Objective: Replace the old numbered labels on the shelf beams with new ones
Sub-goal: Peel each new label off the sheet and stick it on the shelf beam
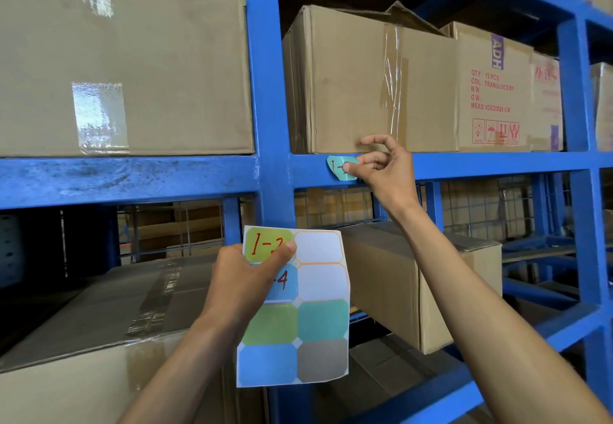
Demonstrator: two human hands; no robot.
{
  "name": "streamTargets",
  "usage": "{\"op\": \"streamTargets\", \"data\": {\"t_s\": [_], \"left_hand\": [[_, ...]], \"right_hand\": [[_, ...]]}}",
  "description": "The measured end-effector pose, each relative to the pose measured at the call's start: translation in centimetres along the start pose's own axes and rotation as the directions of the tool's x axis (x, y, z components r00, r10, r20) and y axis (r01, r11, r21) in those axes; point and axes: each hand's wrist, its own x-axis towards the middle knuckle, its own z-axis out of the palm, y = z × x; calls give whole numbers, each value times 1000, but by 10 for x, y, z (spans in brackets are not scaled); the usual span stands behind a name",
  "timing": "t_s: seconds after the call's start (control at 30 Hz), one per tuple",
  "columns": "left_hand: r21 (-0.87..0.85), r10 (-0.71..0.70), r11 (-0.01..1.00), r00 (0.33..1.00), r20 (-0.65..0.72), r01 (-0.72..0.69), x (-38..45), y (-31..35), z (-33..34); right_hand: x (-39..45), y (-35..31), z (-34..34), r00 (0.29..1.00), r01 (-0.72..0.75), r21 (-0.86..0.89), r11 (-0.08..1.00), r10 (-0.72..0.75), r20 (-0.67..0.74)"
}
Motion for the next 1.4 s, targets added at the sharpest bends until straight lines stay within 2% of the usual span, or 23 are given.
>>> {"op": "streamTargets", "data": {"t_s": [0.2,0.4,0.47,0.57,0.63,0.83,1.07,1.27,1.4], "left_hand": [[10,-12,1000,1000,2,12,0,-2,1],[2,-14,1000,1000,20,14,-2,-6,0],[7,-16,1000,1000,21,16,-3,-6,0],[-7,-19,1000,1000,20,19,-3,-6,0],[-7,-18,1000,1000,18,18,-2,-7,1],[-19,-45,999,999,17,45,-1,-12,2],[-20,-63,998,998,11,63,-2,-13,4],[-12,-70,997,997,11,70,-4,-14,4],[-19,-76,997,997,16,76,-5,-14,3]], "right_hand": [[-1,-2,1,1000,17,-55,998,-18,-24],[7,-7,0,995,67,-299,952,-84,-44],[9,-5,-3,995,14,-259,966,-38,-91],[11,2,-3,983,-70,-80,994,55,-175],[11,5,-2,980,-70,-67,995,56,-189],[-2,13,-10,996,58,-61,996,-62,-66],[-10,19,10,983,181,-218,959,-184,8],[-15,20,16,960,280,-277,919,-271,71],[-20,21,21,917,398,-376,837,-364,162]]}}
